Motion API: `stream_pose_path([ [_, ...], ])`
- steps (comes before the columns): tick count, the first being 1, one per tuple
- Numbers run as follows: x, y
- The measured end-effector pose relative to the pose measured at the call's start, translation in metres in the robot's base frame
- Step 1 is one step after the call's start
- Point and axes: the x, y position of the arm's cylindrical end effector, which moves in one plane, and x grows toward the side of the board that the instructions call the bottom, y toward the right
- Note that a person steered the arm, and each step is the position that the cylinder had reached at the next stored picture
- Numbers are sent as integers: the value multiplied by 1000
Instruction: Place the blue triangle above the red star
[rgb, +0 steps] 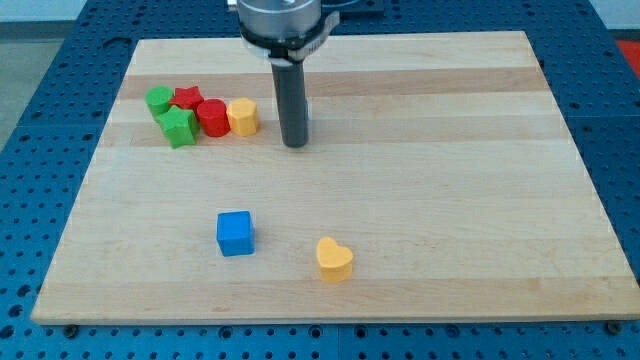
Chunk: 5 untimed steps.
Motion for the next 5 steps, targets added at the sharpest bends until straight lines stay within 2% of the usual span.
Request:
stream_pose_path([
  [1, -33, 0],
  [3, -49, 53],
  [4, -82, 61],
  [5, -95, 26],
])
